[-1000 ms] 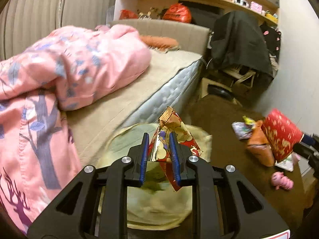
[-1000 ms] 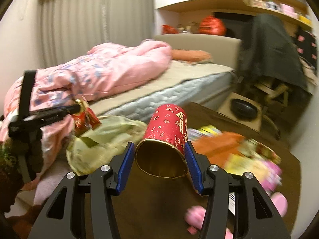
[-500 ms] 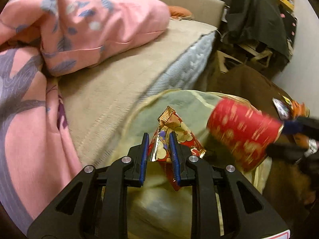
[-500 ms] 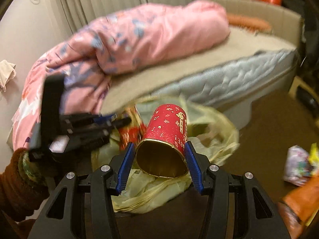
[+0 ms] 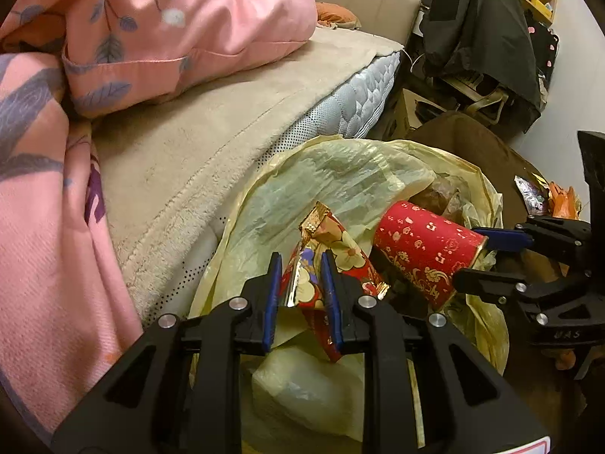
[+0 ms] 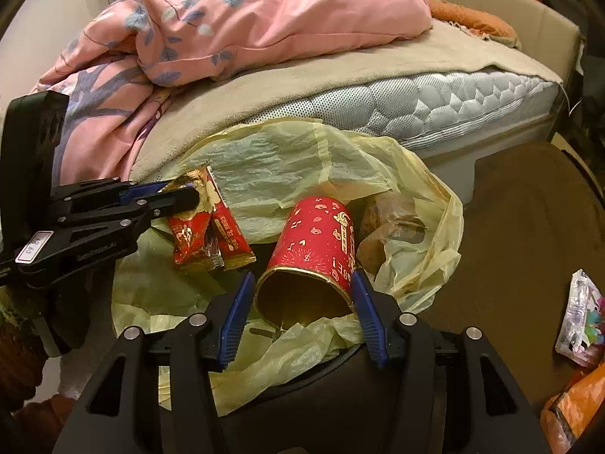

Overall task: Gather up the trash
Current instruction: 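Carry the red cup and wrapper to the yellow bag and release both, then move the left tool back over the table toward the yellow-red snack bag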

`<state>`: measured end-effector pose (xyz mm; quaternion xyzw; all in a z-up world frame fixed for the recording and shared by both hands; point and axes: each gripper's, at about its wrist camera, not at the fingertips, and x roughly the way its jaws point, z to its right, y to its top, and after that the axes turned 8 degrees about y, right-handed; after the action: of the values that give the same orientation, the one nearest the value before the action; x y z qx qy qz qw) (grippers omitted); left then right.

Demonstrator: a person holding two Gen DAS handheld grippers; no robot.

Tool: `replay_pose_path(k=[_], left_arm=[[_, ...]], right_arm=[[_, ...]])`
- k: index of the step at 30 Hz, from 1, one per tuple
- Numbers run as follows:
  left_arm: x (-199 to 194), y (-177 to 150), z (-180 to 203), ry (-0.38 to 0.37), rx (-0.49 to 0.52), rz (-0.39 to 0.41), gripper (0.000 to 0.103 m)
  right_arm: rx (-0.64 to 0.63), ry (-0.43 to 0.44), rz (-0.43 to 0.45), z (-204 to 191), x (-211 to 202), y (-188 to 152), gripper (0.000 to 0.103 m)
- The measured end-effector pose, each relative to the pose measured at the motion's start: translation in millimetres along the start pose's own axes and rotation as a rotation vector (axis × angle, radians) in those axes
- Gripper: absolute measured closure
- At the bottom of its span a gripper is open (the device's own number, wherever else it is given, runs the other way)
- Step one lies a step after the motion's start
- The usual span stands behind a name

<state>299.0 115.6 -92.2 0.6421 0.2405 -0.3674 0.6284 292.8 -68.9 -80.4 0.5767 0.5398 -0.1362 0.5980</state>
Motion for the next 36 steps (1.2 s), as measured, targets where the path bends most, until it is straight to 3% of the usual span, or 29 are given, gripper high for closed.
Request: replay_pose_path(k=[1, 3, 6, 16, 20, 25, 30, 34, 36], left_arm=[[-1, 1, -1, -0.011, -0.011, 0.0, 0.081], [-2, 3, -5, -0.049, -0.041, -0.006, 0.065], [-10, 5, -11, -0.118, -0.086, 0.011, 0.05], [-49, 13, -15, -0.082, -0.177, 0.103, 0.047], [-59, 15, -8, -0.07, -0.186, 0.132, 0.041], [-69, 17, 19, -0.102, -0.163, 0.165, 0.036], [-70, 19, 62, -0.181, -0.095, 0.148, 0.016], [-65, 17, 105, -0.216, -0.024, 0.111, 0.015], [-63, 15, 128, -0.232, 0.019, 0.096, 0.015]], right_arm=[[0.001, 0.008, 0.007, -1, -1, -1, 0.05], [0.003, 0.027, 0.015, -1, -2, 0, 0.049], [-0.004, 0.017, 0.019, -5, -6, 0, 0.044], [-0.009, -0.108, 0.163, -4, -58, -10, 0.04], [0.009, -0.137, 0.217, 5, -84, -21, 0.035], [0.046, -0.17, 0.238, 20, -113, -43, 0.034], [0.041, -0.281, 0.251, 35, -145, -78, 0.034], [0.078, -0.403, 0.274, 51, -175, -107, 0.034], [0.098, -0.407, 0.28, 60, -188, -120, 0.034]])
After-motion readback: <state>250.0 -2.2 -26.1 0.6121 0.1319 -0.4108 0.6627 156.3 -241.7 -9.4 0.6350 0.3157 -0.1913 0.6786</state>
